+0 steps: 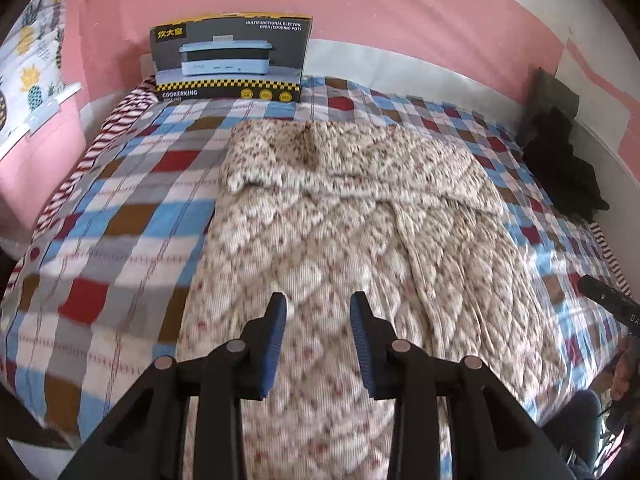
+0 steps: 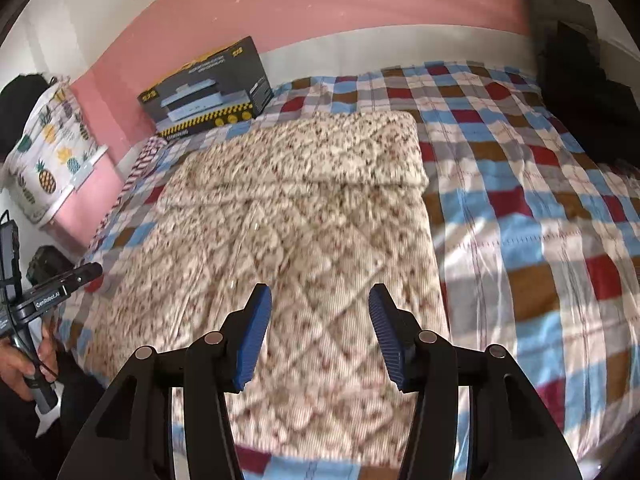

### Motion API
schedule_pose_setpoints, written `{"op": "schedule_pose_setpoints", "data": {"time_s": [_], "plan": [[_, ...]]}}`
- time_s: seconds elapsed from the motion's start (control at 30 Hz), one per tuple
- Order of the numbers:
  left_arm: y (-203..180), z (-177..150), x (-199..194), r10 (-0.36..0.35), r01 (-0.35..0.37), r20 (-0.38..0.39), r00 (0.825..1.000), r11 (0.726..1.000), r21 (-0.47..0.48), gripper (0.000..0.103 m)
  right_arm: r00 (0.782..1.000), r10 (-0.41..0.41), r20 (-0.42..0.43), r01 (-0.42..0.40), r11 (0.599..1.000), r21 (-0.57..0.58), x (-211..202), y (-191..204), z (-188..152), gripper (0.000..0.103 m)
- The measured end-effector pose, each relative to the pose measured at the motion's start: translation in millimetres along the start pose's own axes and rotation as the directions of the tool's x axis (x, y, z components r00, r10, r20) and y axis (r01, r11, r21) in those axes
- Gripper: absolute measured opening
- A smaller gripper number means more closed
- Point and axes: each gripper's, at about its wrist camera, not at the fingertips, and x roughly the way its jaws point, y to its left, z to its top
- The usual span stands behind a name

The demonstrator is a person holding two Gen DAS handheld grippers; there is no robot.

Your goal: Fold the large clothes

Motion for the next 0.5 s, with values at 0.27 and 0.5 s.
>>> {"op": "schedule_pose_setpoints", "data": {"time_s": [0.27, 0.5], "plan": [[-16.0, -39.9, -23.6, -0.002, 0.002, -0.037, 0.999, 1.000, 0.002, 0.035, 0.999, 0.024, -0.024, -0.024, 1.000, 0.002, -19.3, 16.3, -39.5, 0.052], [-30.2, -49.1, -43.5, -0.010, 0.010, -0.011, 1.000, 0.999, 0.033, 0.035, 0.999, 0.029, -0.020, -0.029, 0.999, -0.013, -37.6, 24.7, -58.8, 0.052]]}}
